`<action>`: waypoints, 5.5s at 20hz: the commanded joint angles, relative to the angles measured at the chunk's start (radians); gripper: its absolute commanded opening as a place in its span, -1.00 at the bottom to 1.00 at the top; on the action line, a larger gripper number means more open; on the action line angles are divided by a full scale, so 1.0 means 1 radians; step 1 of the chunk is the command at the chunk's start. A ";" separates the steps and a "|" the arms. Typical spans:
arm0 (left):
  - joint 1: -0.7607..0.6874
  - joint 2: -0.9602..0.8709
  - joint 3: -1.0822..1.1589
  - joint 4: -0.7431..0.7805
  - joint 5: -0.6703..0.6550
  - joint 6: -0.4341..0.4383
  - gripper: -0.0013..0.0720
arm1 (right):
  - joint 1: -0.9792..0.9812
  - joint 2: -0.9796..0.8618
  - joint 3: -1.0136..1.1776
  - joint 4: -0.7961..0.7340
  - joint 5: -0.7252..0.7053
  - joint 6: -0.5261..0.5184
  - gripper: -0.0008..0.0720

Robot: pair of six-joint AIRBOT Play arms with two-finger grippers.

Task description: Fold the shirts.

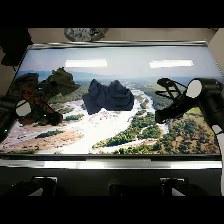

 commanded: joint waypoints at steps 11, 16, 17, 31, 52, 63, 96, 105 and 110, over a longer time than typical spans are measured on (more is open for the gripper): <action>0.000 0.001 0.000 0.000 0.000 0.000 0.13 | 0.000 -0.001 0.000 0.000 0.000 0.000 0.68; -0.001 -0.002 -0.003 -0.003 0.064 0.000 0.13 | 0.000 -0.001 0.000 -0.010 -0.261 0.010 0.89; -0.001 -0.006 -0.003 -0.003 0.103 0.000 0.13 | 0.000 -0.001 0.000 -0.011 -0.282 -0.002 0.89; -0.002 -0.029 -0.003 -0.006 0.279 -0.009 0.13 | 0.000 -0.005 0.000 -0.036 -0.583 -0.184 0.94; 0.261 -0.323 0.229 -0.224 0.126 0.048 0.91 | -0.113 -0.743 0.697 0.622 0.014 -0.176 0.94; 0.261 -0.484 0.251 -0.808 0.354 0.265 0.92 | -0.113 -0.741 0.697 0.485 0.074 -0.196 0.94; 0.052 -0.964 0.965 -0.653 -0.092 0.497 -0.92 | -0.116 -0.707 0.698 0.467 0.060 -0.227 0.84; -0.023 -0.236 0.965 -0.739 0.157 0.565 -0.91 | -0.116 -0.136 0.698 0.257 -0.150 -0.312 0.84; -0.154 -0.123 0.961 -0.738 0.151 0.464 -0.91 | -0.116 0.172 0.698 0.158 -0.095 -0.292 0.84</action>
